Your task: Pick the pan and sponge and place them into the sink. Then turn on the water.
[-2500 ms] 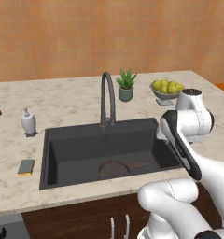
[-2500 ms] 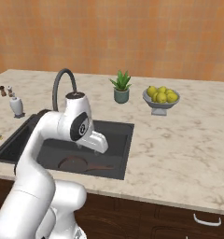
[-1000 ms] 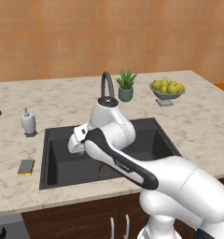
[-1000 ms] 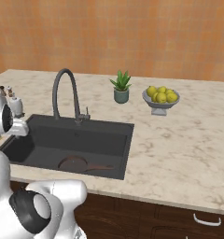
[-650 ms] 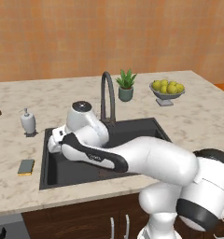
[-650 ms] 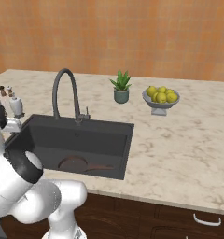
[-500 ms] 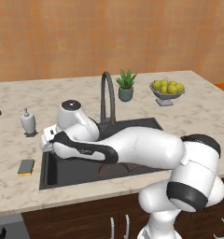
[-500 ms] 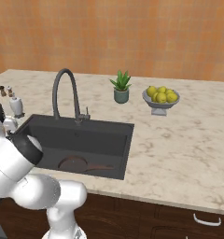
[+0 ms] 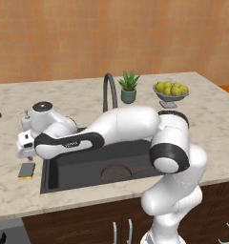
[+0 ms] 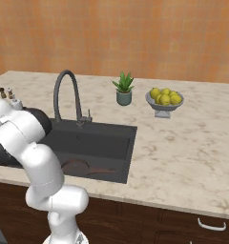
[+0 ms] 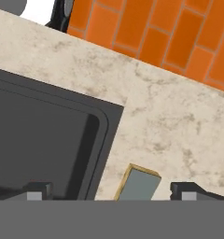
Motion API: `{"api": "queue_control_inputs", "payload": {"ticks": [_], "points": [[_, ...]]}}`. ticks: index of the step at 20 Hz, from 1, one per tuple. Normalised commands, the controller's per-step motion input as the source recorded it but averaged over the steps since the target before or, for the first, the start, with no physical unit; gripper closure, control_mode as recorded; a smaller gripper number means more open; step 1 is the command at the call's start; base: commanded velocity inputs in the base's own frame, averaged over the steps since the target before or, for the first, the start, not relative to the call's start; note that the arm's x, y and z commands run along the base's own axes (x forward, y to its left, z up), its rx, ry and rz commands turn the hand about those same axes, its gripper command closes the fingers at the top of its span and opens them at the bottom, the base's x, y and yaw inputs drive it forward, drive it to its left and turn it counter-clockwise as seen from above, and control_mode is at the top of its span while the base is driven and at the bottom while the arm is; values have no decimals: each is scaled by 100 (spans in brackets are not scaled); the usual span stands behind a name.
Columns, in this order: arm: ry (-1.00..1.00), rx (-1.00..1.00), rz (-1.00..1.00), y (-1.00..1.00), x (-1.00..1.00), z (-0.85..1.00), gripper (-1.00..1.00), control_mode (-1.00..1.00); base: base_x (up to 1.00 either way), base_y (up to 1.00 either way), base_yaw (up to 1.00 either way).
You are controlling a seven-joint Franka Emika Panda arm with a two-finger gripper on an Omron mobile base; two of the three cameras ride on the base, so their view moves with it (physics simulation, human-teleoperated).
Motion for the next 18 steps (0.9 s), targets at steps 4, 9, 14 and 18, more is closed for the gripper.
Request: {"api": "queue_control_inputs", "payload": {"ticks": [4, 9, 14, 18], "points": [[-15, 2, 0, 0, 0, -21, -100, -100, 0, 0, 0], [-5, 8, -1, 7, 0, -27, -100, -100, 0, 0, 0], [0, 12, -10, 11, 0, -22, -100, -100, 0, 0, 0], [9, 4, -14, 18, 3, 0, -100, -100, 0, 0, 0]]}}
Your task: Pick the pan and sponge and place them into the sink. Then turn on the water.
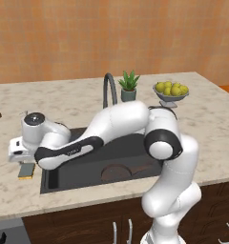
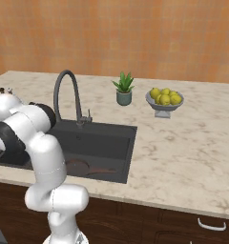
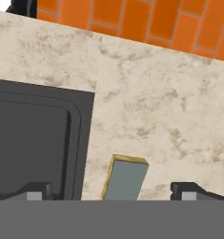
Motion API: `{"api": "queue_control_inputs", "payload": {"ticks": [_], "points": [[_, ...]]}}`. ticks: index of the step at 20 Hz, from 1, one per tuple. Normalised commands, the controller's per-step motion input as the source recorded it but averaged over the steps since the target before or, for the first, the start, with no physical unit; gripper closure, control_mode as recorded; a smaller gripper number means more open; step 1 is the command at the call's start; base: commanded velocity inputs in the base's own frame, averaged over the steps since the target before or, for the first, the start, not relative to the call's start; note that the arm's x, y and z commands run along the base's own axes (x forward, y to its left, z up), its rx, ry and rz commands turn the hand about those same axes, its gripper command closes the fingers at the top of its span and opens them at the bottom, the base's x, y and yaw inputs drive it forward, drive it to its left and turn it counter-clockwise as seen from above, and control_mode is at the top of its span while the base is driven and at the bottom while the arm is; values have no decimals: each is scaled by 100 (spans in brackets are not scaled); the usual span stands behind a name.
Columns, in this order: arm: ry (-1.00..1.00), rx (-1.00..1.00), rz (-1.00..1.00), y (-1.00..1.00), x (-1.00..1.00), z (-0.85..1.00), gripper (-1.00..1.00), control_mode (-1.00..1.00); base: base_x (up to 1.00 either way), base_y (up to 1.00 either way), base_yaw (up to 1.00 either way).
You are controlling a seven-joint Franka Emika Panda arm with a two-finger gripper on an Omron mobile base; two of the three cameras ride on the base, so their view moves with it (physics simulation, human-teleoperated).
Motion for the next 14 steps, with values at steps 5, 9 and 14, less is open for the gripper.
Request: {"api": "queue_control_inputs", "payload": {"ticks": [5, 9, 14], "points": [[27, -5, -1, 3, 10, 0, -100, -100, 0, 0, 0], [20, -1, 0, -3, 20, 0, -100, -100, 0, 0, 0], [0, 0, 0, 4, 3, -19, -100, -100, 0, 0, 0]]}}
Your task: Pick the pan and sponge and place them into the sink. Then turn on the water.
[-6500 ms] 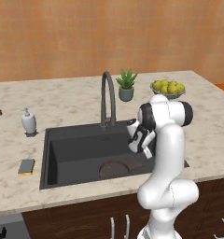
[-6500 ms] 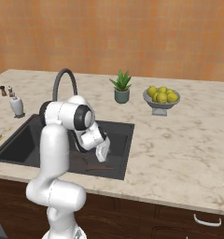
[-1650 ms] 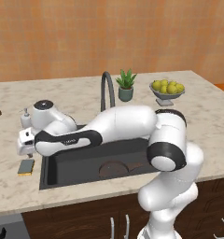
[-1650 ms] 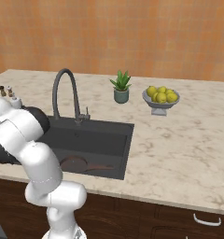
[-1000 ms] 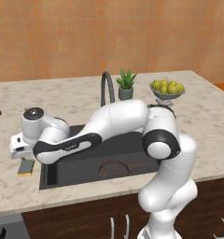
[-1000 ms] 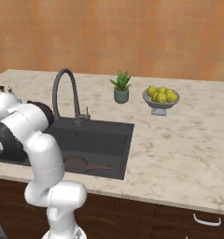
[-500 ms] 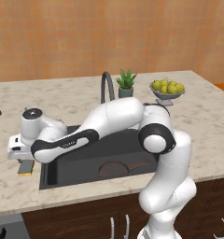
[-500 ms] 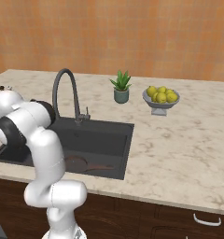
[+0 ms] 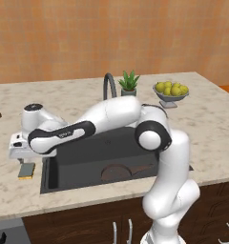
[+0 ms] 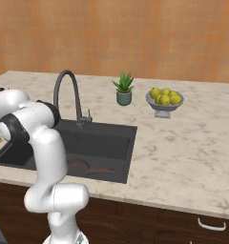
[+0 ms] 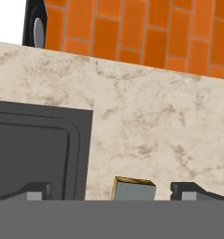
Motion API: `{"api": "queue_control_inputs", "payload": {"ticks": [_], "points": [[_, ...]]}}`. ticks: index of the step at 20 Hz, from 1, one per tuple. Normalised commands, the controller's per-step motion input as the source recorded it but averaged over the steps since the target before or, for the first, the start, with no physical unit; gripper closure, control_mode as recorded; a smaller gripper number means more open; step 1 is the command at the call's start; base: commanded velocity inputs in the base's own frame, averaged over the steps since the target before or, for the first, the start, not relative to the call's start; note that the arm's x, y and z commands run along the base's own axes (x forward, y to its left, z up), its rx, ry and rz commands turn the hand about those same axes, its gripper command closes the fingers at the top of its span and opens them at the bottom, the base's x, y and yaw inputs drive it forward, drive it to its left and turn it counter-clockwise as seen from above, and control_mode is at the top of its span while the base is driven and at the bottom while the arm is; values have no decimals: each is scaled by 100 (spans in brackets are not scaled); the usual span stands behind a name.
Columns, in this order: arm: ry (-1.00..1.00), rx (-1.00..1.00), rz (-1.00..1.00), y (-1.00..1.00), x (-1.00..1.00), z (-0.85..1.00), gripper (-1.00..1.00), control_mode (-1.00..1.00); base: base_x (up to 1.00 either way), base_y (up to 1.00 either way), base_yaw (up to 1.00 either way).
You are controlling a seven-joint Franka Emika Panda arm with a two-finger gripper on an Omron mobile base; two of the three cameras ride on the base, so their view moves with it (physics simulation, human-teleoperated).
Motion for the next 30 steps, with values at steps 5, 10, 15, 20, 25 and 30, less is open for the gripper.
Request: {"api": "queue_control_inputs", "payload": {"ticks": [5, 10, 15, 20, 25, 30], "points": [[9, -2, 0, 10, 26, -16, -100, -100, 0, 0, 0], [31, -12, 0, 20, 28, 0, -100, -100, 0, 0, 0], [21, -15, 0, 23, 15, 0, -100, -100, 0, 0, 0], [-1, -7, 0, 6, 0, 0, -100, -100, 0, 0, 0], [0, -1, 0, 1, 14, -2, -100, -100, 0, 0, 0], [-7, 0, 0, 0, 27, -23, -100, -100, 0, 0, 0]]}}
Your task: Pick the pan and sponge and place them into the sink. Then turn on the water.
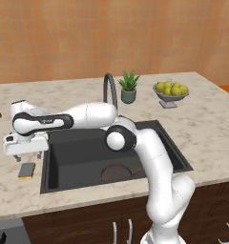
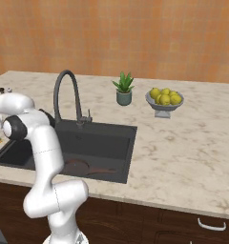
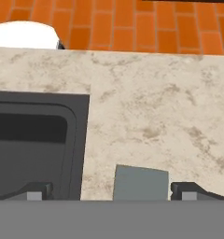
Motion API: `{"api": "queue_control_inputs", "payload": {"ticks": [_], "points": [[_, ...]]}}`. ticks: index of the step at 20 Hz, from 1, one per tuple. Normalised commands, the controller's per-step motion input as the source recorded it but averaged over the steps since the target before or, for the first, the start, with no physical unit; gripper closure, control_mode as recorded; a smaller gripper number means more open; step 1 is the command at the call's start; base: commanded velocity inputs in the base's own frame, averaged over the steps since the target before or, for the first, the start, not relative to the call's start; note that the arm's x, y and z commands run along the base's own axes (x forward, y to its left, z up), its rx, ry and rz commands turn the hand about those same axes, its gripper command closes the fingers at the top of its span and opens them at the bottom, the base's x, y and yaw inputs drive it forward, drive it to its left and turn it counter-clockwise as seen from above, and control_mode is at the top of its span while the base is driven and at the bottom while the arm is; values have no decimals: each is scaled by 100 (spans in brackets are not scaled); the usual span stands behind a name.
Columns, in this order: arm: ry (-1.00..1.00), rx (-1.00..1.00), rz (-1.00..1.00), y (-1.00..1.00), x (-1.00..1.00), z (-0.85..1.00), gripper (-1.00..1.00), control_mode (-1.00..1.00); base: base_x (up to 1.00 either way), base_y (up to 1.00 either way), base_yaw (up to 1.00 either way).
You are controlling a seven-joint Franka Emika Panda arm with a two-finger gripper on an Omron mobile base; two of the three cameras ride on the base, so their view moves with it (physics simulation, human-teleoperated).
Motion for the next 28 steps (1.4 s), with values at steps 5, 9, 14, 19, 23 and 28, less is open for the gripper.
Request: {"api": "queue_control_inputs", "payload": {"ticks": [5, 9, 14, 19, 23, 28], "points": [[-25, 0, 4, 12, 7, -29, -100, -100, 0, 0, 0], [-22, 0, 10, 14, -1, -22, -100, -100, 0, 0, 0], [2, 0, 8, 0, 0, -9, -100, -100, 0, 0, 0], [9, 0, 0, 6, 0, -10, -100, -100, 0, 0, 0], [5, 0, 0, 16, 0, -28, -100, -100, 0, 0, 0], [1, 0, 0, 15, 0, -7, -100, -100, 0, 0, 0]]}}
